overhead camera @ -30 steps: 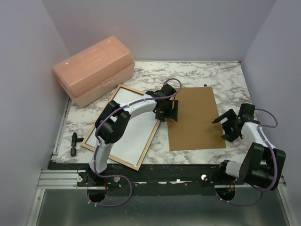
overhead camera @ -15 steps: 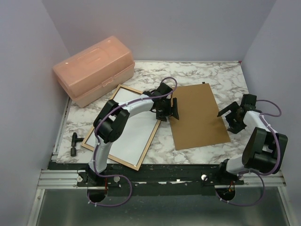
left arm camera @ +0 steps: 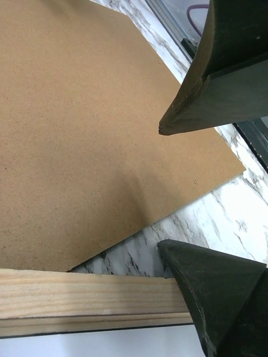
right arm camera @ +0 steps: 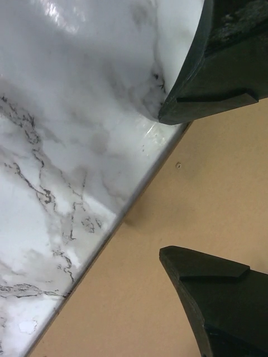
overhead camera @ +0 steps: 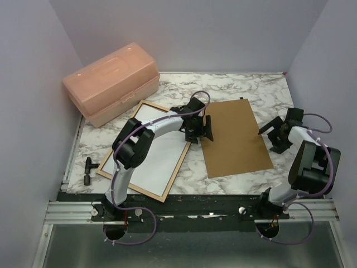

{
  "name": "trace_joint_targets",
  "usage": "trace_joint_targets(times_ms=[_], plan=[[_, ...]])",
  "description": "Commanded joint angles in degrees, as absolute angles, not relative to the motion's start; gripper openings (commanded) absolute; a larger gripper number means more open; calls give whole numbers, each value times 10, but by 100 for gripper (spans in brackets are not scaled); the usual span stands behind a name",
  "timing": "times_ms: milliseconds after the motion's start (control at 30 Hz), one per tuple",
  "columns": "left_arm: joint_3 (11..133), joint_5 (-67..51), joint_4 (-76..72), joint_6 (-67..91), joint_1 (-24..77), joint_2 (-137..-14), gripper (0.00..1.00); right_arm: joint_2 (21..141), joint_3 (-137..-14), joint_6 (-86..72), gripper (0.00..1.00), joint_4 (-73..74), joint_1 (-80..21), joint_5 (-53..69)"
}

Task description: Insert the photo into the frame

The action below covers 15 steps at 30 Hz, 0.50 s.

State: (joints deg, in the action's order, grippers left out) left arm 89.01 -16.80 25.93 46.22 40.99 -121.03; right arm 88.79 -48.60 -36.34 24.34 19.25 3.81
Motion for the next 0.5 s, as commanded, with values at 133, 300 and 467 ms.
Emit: trace_joint_targets(times_ms=[133, 300, 467], plan=[[983, -164, 334, 466, 426, -1282, 82, 918, -422, -359, 99, 194, 195, 152], [1045, -193, 347, 458, 441, -1313, 82, 874, -366, -359, 99, 199, 195, 191], [1115, -219, 378, 437, 457, -1349, 82, 807, -308, -382, 99, 213, 195, 203]])
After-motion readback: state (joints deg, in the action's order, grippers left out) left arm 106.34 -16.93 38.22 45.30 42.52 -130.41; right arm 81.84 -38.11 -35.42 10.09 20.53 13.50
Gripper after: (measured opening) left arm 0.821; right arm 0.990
